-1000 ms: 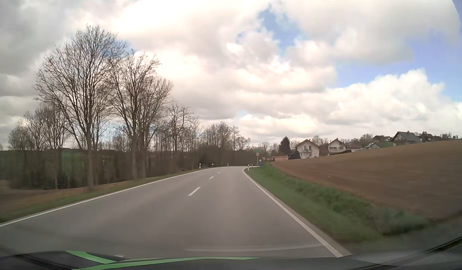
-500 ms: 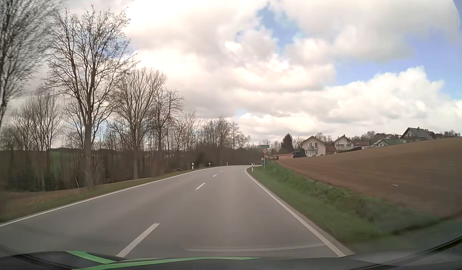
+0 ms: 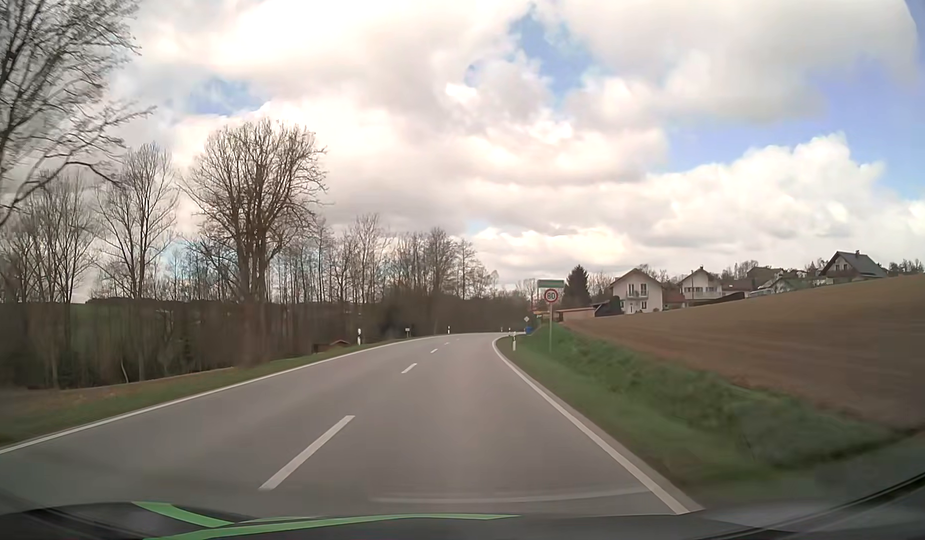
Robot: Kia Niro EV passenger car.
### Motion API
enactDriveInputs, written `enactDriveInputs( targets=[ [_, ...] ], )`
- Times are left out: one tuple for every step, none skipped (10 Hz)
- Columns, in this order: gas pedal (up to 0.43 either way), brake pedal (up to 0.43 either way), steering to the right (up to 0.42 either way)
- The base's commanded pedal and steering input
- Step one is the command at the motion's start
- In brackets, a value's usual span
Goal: Follow the waypoints while adhering to traffic rules and regulations
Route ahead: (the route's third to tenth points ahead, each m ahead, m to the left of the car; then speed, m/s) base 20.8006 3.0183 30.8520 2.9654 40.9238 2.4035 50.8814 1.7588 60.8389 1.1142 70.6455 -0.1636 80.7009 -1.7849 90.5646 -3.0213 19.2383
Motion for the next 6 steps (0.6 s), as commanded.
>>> enactDriveInputs(
  targets=[
    [0.079, 0.000, 0.005],
    [0.079, 0.000, 0.005],
    [0.079, 0.000, 0.005],
    [0.079, 0.000, 0.005],
    [0.079, 0.000, 0.005],
    [0.079, 0.000, 0.005]
  ],
)
